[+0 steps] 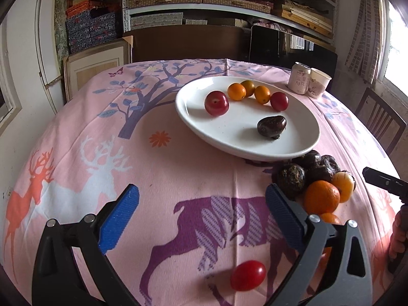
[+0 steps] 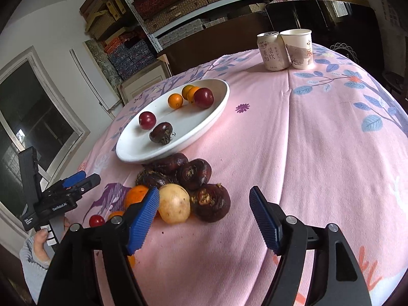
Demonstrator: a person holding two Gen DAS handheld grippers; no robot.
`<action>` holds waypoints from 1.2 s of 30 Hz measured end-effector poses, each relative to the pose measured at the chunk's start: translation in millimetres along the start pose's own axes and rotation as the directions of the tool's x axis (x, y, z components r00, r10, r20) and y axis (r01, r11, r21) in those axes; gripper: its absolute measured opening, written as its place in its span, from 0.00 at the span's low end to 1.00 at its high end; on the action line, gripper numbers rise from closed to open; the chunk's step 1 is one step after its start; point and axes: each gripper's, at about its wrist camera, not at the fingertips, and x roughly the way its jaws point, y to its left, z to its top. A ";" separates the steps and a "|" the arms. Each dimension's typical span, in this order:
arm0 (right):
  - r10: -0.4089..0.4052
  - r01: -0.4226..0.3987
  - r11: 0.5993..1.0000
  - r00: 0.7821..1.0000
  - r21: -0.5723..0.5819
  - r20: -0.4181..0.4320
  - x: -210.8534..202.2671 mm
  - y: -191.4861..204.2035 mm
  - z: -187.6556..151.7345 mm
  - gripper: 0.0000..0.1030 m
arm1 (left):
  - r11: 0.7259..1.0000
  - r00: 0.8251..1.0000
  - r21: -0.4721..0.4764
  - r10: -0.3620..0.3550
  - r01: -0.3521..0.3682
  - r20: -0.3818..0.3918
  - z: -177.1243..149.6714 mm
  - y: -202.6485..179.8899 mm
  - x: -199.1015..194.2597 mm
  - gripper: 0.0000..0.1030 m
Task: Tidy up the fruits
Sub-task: 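Grasp a dark brown fruit with the right tool while the left tool grasps a cherry tomato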
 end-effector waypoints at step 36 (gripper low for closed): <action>-0.224 0.207 0.963 0.971 -0.173 -0.083 31.1 -10.8 13.5 0.42 | 0.981 0.981 0.159 -0.081 0.110 -0.177 -49.3 -28.2 -9.3 0.95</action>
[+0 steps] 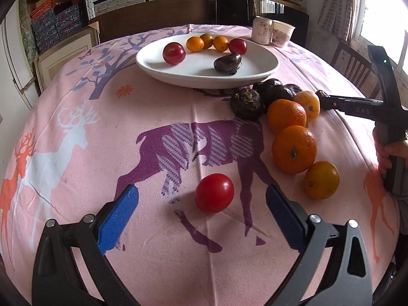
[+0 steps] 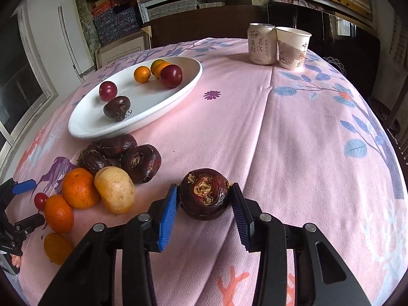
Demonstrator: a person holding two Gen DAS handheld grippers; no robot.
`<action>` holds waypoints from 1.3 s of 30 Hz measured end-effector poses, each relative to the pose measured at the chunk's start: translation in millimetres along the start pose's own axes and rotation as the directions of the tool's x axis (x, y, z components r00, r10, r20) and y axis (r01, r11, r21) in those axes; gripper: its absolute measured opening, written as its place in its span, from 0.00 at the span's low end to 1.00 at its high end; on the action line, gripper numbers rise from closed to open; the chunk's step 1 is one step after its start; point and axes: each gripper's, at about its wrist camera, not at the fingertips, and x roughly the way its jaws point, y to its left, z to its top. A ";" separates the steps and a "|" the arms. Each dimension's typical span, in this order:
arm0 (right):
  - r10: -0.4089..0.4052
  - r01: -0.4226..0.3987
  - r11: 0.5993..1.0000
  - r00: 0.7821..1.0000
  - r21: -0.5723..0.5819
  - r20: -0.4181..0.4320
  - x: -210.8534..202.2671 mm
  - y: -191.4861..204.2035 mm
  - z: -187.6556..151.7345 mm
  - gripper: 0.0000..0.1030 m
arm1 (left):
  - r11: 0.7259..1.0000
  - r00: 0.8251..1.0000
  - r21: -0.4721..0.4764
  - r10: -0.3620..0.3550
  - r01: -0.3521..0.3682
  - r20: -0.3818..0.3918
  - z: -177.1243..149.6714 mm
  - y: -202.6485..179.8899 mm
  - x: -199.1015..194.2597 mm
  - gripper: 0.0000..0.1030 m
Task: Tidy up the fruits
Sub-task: 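Grasp a dark brown fruit with the right tool while the left tool grasps a cherry tomato, then place the dark brown fruit and cherry tomato on the white plate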
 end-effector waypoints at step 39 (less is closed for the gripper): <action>0.196 -0.205 0.976 0.972 0.067 0.128 29.8 44.5 91.3 0.67 | 0.999 0.990 -0.045 0.022 -0.016 0.140 133.4 12.9 55.5 0.79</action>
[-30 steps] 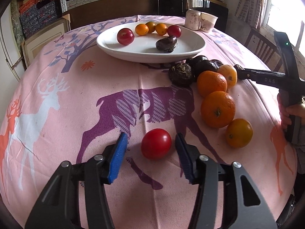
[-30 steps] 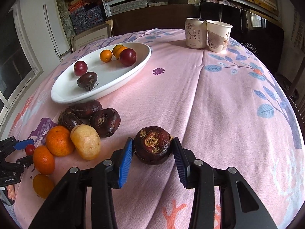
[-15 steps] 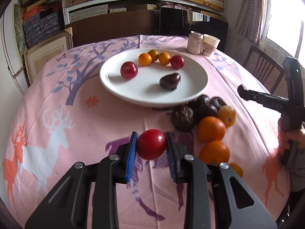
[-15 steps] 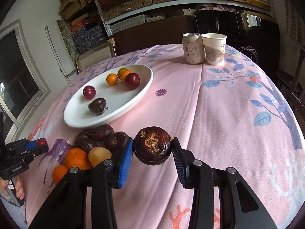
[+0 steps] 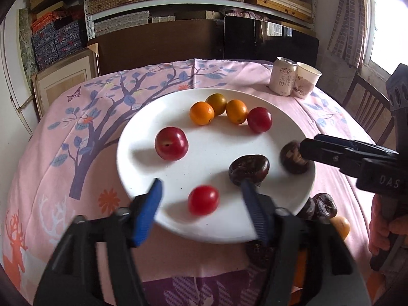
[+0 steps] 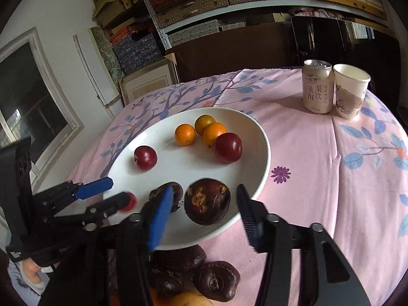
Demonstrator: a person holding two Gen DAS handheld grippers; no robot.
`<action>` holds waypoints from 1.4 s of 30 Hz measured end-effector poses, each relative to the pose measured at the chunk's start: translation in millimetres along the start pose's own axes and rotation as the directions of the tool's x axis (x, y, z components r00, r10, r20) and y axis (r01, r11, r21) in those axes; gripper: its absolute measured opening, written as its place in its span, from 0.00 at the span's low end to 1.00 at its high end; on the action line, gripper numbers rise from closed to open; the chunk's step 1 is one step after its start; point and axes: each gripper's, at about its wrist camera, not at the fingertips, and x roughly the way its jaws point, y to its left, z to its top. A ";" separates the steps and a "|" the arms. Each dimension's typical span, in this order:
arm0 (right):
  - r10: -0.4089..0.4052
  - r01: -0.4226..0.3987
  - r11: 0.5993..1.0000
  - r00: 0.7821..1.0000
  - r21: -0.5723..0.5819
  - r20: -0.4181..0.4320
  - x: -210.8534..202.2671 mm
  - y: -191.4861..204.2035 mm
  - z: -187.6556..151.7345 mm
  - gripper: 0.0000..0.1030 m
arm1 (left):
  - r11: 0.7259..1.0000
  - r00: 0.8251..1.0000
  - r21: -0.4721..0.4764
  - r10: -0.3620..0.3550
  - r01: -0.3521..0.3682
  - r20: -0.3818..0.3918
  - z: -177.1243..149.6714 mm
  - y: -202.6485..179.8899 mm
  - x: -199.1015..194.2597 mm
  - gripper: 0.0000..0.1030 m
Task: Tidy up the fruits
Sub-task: 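Place the dark brown fruit and cherry tomato on the white plate, then move the right tool around the yellow potato while the left tool reaches a dark round fruit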
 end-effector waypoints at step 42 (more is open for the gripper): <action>-0.135 0.135 0.990 0.991 0.027 -0.009 -73.4 -41.4 -71.6 0.83 | 0.985 0.991 0.110 0.132 -0.134 0.030 -58.4 -19.7 -40.7 0.95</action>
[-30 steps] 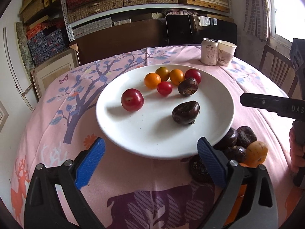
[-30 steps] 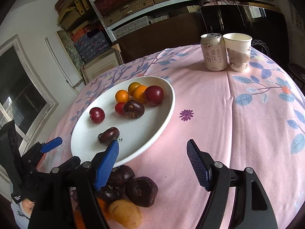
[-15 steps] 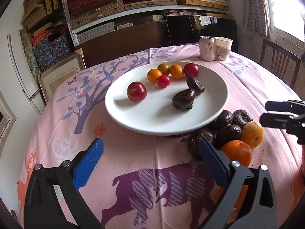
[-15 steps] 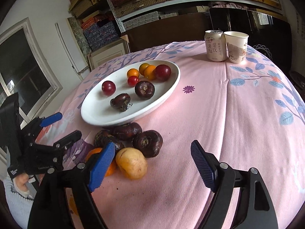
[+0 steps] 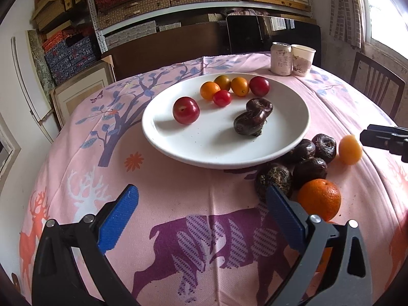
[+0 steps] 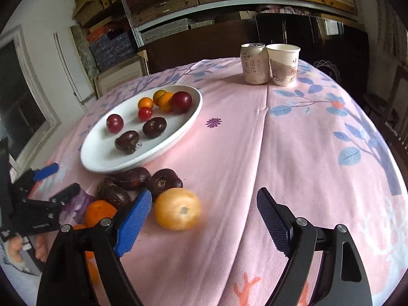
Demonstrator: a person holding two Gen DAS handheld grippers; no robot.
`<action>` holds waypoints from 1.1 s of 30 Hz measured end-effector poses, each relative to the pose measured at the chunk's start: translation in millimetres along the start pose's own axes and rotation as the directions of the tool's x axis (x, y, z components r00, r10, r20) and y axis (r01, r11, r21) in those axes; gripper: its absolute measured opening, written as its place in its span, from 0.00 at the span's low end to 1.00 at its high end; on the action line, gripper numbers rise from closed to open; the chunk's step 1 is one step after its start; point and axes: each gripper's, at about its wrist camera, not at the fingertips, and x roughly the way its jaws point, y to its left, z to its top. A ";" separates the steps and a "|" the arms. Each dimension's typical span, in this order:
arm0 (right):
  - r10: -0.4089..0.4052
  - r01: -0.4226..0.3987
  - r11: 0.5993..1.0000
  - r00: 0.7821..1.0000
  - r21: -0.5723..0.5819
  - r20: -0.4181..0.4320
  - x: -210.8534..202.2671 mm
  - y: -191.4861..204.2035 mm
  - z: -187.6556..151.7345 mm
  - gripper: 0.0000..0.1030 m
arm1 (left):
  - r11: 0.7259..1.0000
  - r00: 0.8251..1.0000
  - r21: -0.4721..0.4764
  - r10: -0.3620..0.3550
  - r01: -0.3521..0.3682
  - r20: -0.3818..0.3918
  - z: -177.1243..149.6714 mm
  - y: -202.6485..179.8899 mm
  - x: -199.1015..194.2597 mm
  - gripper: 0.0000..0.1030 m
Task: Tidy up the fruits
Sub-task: 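Move the right tool around the yellow potato while the left tool reaches a dark round fruit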
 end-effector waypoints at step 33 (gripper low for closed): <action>-0.095 0.095 0.996 0.995 -0.005 0.013 7.3 -24.4 8.6 0.60 | 0.997 0.999 0.068 -0.025 0.027 -0.029 -5.5 -17.3 7.1 0.95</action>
